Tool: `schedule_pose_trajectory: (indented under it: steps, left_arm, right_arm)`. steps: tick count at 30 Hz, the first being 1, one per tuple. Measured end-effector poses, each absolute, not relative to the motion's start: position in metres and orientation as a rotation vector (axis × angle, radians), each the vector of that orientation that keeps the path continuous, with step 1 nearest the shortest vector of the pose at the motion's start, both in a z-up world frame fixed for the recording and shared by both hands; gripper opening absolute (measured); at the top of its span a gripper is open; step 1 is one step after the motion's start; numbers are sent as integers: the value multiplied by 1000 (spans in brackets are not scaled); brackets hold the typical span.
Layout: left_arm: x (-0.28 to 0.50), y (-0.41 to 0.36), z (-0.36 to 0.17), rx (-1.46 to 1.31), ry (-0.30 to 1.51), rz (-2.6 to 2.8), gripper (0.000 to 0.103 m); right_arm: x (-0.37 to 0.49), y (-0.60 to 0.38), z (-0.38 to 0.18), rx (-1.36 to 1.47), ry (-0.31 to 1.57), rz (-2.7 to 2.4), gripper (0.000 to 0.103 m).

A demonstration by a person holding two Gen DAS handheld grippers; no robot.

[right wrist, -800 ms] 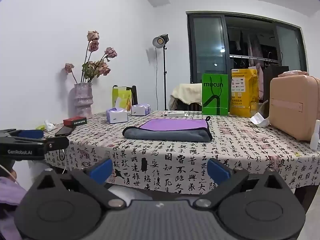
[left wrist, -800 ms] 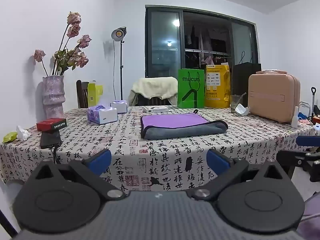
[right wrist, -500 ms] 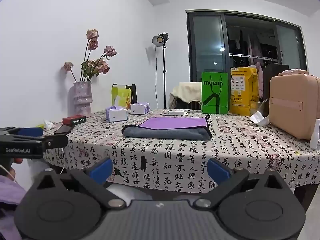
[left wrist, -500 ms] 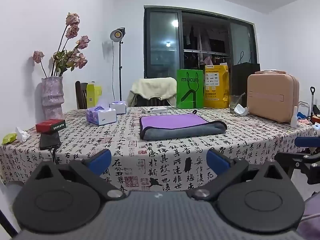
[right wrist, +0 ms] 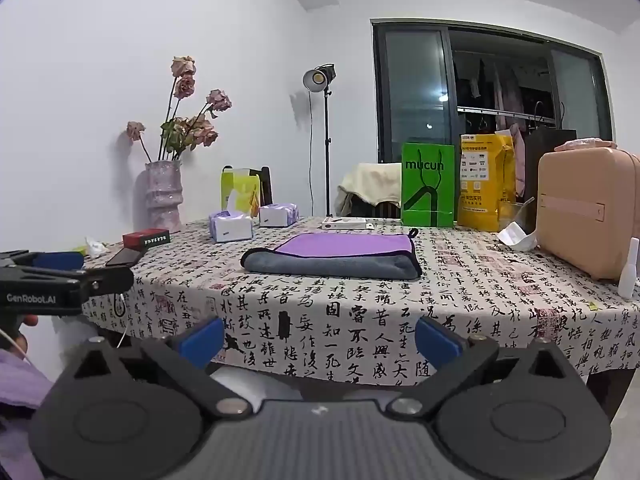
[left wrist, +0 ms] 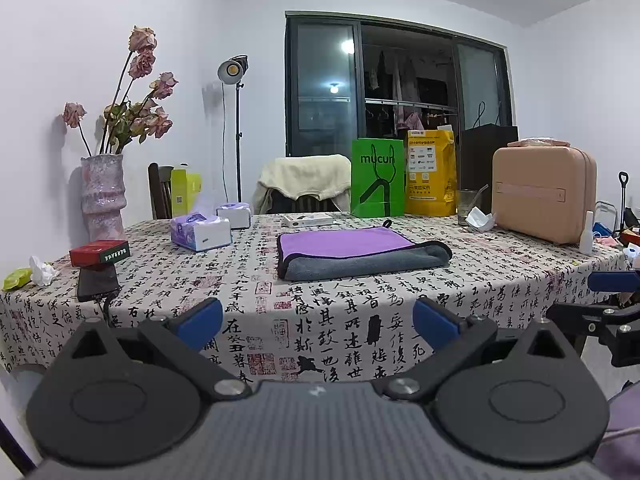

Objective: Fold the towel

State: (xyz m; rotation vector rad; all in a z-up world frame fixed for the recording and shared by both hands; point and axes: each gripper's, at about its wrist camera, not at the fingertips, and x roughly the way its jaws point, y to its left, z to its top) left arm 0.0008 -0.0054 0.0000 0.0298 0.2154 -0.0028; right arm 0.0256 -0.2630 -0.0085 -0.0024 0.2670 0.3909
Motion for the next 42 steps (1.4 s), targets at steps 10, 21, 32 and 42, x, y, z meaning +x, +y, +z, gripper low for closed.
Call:
schedule_pose_trajectory:
  steps: [10,21,32,42]
  left_arm:
    - [1,-8,1,35,221,-12,103]
    - [1,-8,0,36,225,-19,103]
    - [2,-7,-2,36,228,-20,103]
    - [2,-7,-2,36,229,-20,103]
  right_arm:
    - [26,-260,-7,-12,264,390,102]
    - [25,-260,-6,-10,265,389,103]
    - [25,-259,-7,-5,268,387,103]
    - [25,-260,-7,-4,270,388,103]
